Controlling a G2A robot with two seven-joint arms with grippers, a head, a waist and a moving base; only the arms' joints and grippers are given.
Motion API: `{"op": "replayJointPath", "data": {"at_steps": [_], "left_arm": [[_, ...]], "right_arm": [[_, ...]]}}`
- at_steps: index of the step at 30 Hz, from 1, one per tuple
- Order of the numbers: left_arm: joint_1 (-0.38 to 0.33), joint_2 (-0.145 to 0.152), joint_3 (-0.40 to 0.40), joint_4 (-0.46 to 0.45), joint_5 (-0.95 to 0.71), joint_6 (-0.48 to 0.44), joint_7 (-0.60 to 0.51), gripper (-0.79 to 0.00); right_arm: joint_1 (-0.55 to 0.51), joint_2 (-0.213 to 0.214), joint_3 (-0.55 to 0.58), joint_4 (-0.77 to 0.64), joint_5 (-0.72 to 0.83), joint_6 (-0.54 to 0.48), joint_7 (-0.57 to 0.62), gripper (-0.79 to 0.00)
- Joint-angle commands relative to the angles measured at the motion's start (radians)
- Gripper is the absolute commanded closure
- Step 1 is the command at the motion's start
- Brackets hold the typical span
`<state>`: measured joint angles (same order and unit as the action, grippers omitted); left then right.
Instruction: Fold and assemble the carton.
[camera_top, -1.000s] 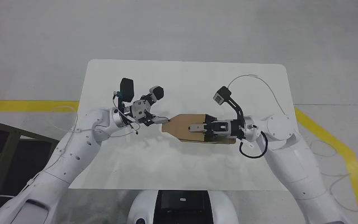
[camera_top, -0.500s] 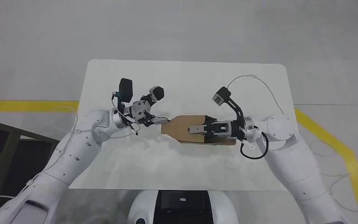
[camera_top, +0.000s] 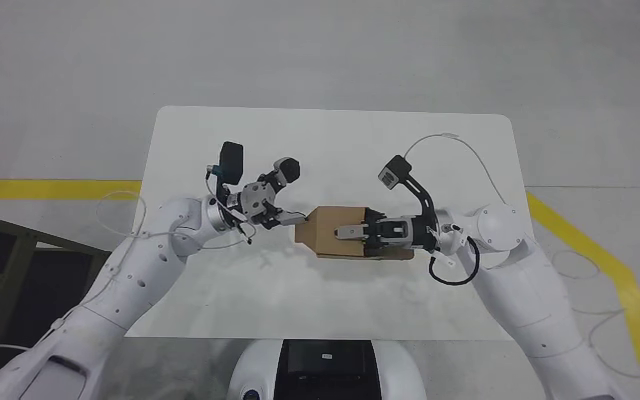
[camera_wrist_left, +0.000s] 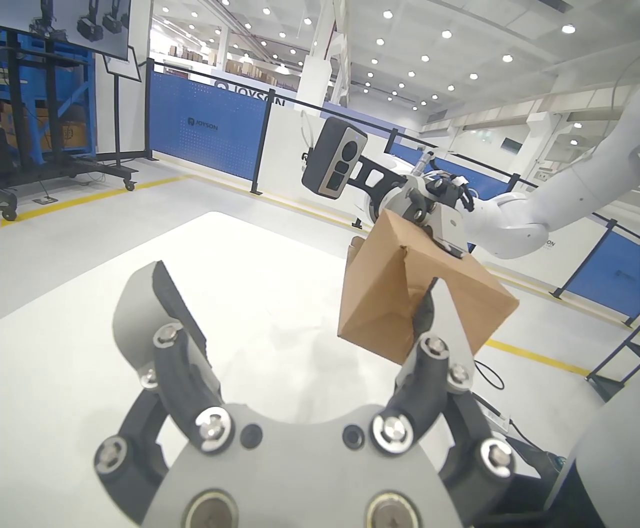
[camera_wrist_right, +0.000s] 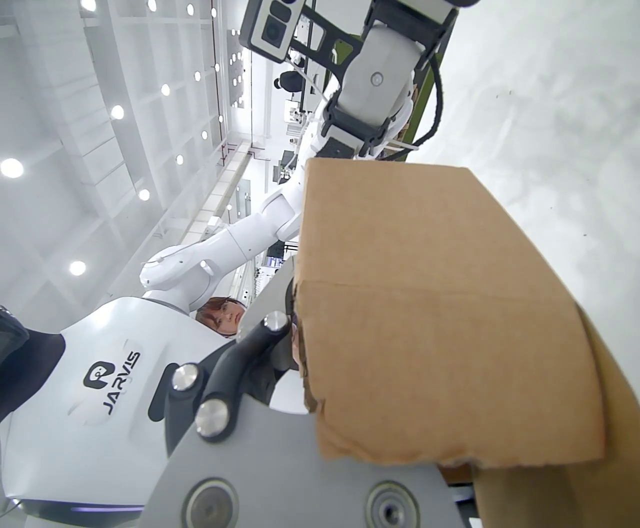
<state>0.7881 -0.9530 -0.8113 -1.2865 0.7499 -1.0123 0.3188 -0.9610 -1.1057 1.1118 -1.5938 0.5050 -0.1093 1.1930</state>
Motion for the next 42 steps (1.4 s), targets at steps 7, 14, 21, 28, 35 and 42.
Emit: {"op": "replayJointPath", "data": {"at_steps": [7,14,21,28,35,42], "left_arm": [[0.008,0.004,0.007,-0.016,0.023,0.0,0.017,-0.785],[0.002,0.002,0.024,-0.018,0.041,0.0,0.022,-0.785],[-0.015,-0.002,0.035,-0.013,0.053,0.0,0.022,-0.785],[-0.027,-0.008,0.055,-0.017,0.056,0.0,0.023,-0.785],[-0.042,-0.011,0.063,-0.024,0.059,0.0,0.028,-0.785],[-0.049,-0.013,0.071,-0.028,0.064,0.0,0.032,-0.785]], "right_arm": [[-0.001,-0.001,0.002,0.007,0.031,0.001,-0.006,0.0],[0.0,-0.003,0.002,0.013,0.058,0.001,-0.008,0.0],[0.002,-0.005,-0.001,0.02,0.09,-0.004,0.0,0.0],[0.01,-0.01,-0.015,0.027,0.102,-0.005,0.005,0.0],[0.014,-0.012,-0.023,0.038,0.103,-0.009,0.008,0.0],[0.017,-0.013,-0.025,0.042,0.104,-0.01,0.011,0.0]]}}
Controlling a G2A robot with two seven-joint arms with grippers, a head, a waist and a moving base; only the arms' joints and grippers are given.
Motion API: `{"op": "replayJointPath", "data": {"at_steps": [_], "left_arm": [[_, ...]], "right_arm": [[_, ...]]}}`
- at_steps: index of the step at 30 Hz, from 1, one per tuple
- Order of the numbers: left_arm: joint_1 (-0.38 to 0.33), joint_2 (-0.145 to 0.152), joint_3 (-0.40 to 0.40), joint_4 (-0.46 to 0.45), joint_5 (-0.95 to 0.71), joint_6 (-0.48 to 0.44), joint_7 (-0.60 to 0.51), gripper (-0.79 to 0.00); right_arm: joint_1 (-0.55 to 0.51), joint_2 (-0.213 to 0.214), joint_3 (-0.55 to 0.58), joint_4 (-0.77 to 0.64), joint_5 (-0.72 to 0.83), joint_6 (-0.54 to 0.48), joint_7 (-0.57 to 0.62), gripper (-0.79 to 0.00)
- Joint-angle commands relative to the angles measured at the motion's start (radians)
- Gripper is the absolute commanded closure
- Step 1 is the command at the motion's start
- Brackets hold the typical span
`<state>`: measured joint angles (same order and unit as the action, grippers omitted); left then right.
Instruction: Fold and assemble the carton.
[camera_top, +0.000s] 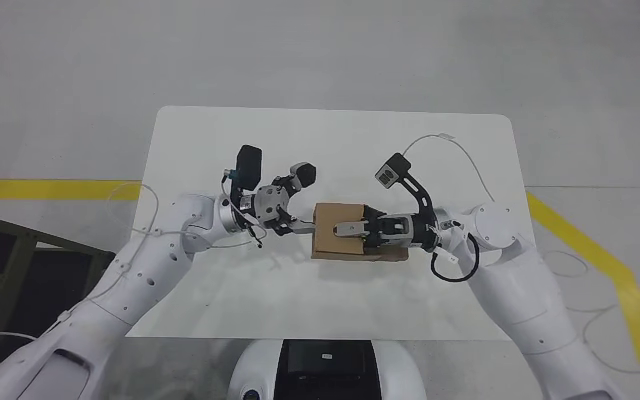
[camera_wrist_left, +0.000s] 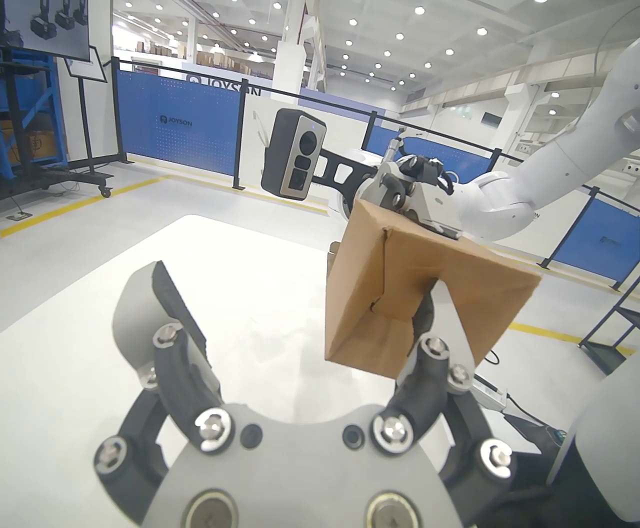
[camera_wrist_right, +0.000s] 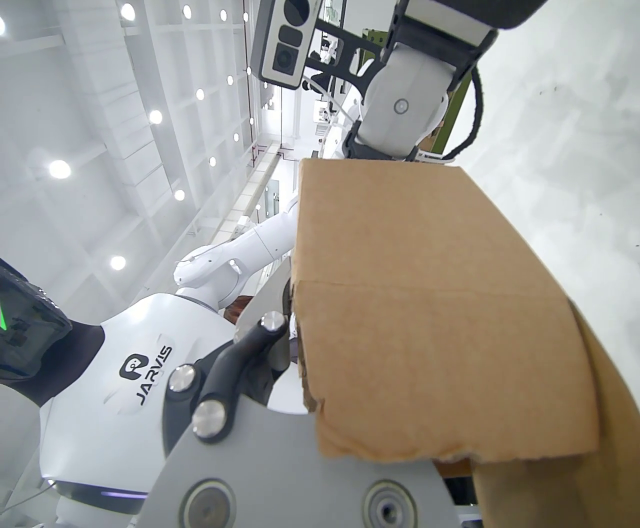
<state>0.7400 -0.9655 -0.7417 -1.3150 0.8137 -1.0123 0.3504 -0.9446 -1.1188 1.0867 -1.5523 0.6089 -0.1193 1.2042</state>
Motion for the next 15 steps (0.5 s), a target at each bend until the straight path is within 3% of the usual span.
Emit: {"op": "replayJointPath", "data": {"at_steps": [1,15], "left_arm": [[-0.001,0.0,0.003,0.0,0.0,0.0,0.002,-0.785],[-0.004,0.002,0.008,0.006,-0.002,0.0,0.011,-0.785]], "right_arm": [[0.0,0.0,0.0,0.001,0.0,-0.001,0.0,0.0],[0.004,-0.003,-0.006,0.008,-0.002,0.001,0.004,0.0]]}}
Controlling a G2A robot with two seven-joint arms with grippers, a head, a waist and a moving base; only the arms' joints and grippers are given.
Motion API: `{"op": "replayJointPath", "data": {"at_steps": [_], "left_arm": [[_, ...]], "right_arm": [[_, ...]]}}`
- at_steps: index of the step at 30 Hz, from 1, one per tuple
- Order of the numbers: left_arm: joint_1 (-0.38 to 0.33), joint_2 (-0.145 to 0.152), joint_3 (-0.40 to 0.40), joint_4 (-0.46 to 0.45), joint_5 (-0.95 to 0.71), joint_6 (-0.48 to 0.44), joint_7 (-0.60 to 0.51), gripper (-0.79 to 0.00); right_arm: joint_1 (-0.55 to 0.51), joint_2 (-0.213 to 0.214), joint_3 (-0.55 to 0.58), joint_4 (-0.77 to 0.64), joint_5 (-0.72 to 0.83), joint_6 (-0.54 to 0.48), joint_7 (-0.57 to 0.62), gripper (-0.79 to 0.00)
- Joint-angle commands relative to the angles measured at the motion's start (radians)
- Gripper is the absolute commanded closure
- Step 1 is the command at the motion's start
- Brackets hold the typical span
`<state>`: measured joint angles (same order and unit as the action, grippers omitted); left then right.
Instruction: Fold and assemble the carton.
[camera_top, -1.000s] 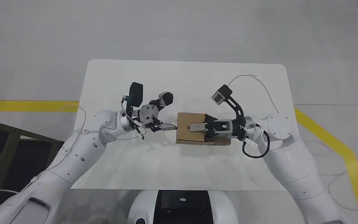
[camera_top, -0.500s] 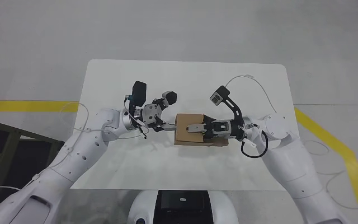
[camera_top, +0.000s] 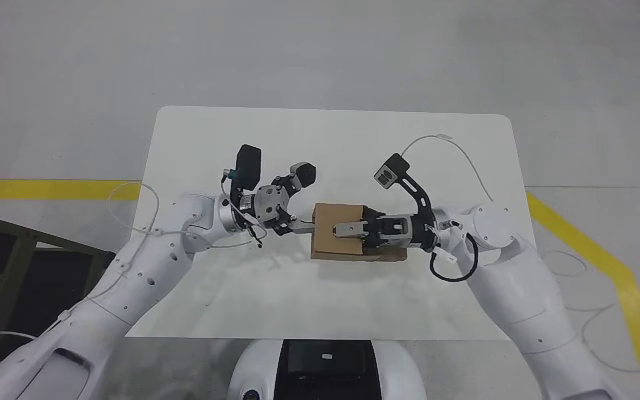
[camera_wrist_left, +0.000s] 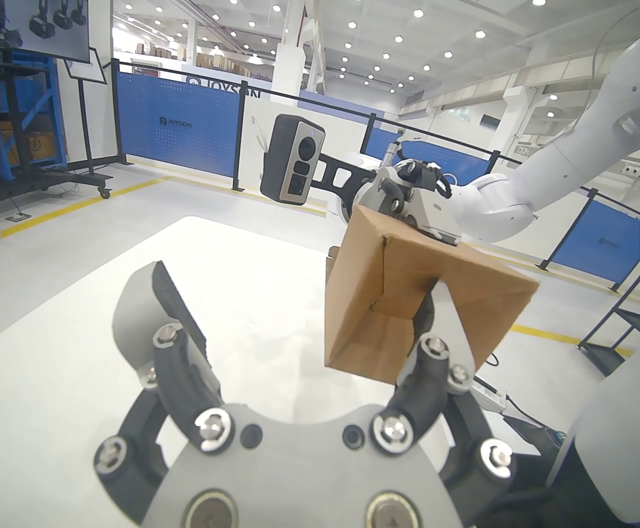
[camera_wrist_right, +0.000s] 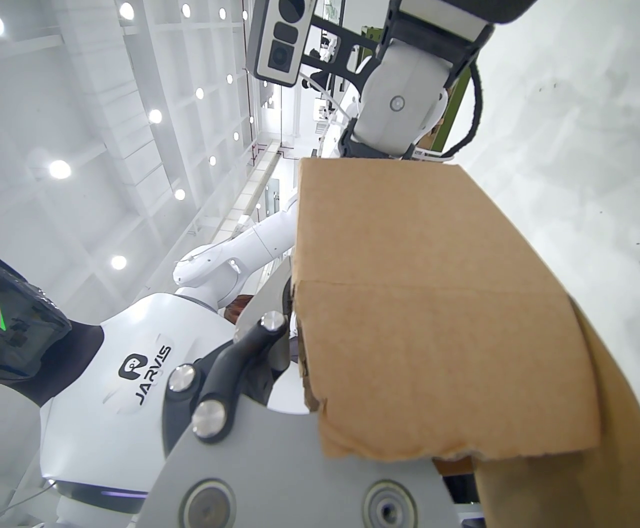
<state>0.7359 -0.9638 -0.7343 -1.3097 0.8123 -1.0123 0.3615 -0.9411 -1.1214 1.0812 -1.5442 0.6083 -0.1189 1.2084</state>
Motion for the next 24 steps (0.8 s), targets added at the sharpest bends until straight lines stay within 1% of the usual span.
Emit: {"op": "replayJointPath", "data": {"at_steps": [1,15,20,24], "left_arm": [[0.0,0.0,0.001,0.001,-0.002,0.0,0.0,-0.785],[-0.004,0.0,0.008,0.005,-0.001,0.0,0.006,-0.785],[0.004,0.006,-0.008,0.019,0.005,0.0,0.017,-0.785],[0.016,0.014,-0.032,0.031,0.021,0.0,0.024,-0.785]], "right_arm": [[0.0,0.0,0.0,0.0,-0.002,0.0,0.0,0.0],[-0.001,-0.001,0.001,0.0,-0.003,0.001,0.001,0.0],[0.0,-0.001,0.002,0.011,-0.011,0.005,0.0,0.0],[0.007,-0.002,-0.005,0.045,-0.034,0.011,-0.008,0.0]]}}
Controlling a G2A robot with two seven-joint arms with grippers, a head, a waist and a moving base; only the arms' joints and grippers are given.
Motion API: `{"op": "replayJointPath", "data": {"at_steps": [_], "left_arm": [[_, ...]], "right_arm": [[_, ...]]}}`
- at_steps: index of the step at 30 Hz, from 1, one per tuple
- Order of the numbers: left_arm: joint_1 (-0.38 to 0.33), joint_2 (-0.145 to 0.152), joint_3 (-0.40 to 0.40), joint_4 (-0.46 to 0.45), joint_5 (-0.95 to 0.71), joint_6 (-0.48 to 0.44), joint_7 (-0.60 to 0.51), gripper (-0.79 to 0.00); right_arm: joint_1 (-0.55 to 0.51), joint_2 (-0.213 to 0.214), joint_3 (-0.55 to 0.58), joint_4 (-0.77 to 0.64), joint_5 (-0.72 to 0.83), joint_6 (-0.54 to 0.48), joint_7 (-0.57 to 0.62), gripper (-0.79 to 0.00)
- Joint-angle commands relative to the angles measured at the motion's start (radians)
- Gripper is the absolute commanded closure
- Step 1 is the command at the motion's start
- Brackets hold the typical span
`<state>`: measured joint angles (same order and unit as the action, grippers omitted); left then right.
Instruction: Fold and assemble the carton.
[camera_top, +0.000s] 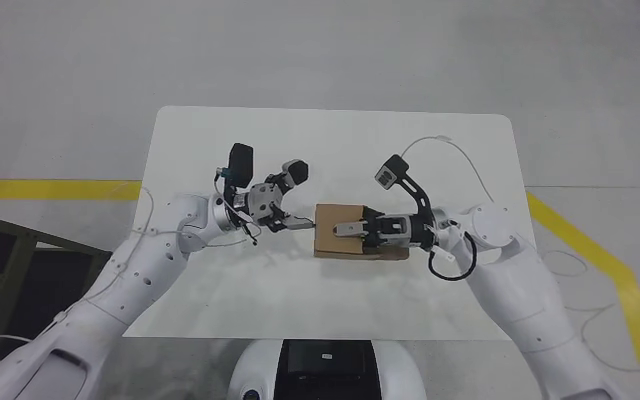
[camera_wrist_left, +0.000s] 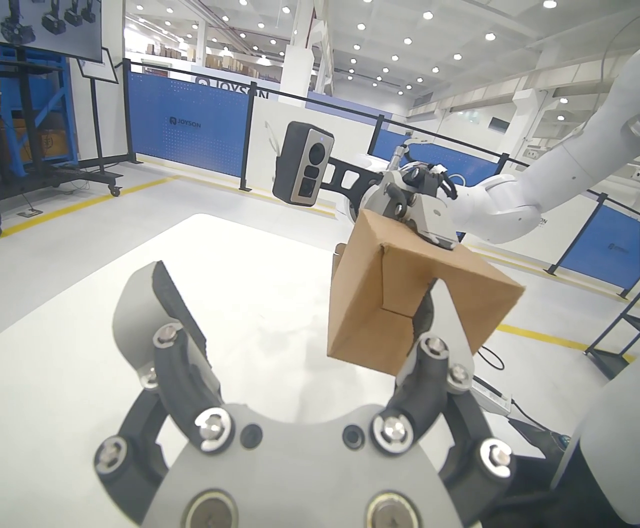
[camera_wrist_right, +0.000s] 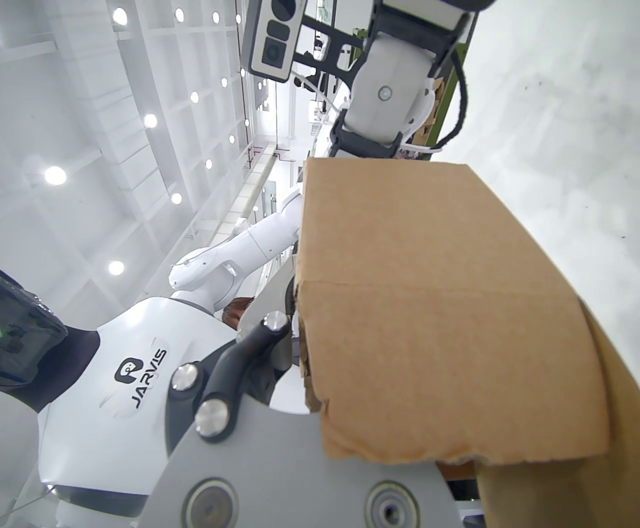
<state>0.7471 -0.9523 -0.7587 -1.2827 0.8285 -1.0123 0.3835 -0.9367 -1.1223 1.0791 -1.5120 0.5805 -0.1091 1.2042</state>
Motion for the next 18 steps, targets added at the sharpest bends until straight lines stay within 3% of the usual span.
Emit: {"op": "replayJointPath", "data": {"at_steps": [1,10,18], "left_arm": [[0.008,0.005,-0.015,0.008,0.011,0.0,0.003,-0.785],[0.05,0.03,-0.054,-0.024,0.159,0.0,0.043,-0.785],[0.069,0.062,-0.017,-0.046,0.308,0.0,0.106,-0.785]], "right_arm": [[0.007,-0.001,-0.006,0.025,-0.014,0.003,-0.006,0.0],[0.066,-0.018,-0.056,0.18,-0.046,-0.037,-0.01,0.0],[0.138,-0.049,-0.137,0.345,-0.063,-0.09,-0.004,0.0]]}}
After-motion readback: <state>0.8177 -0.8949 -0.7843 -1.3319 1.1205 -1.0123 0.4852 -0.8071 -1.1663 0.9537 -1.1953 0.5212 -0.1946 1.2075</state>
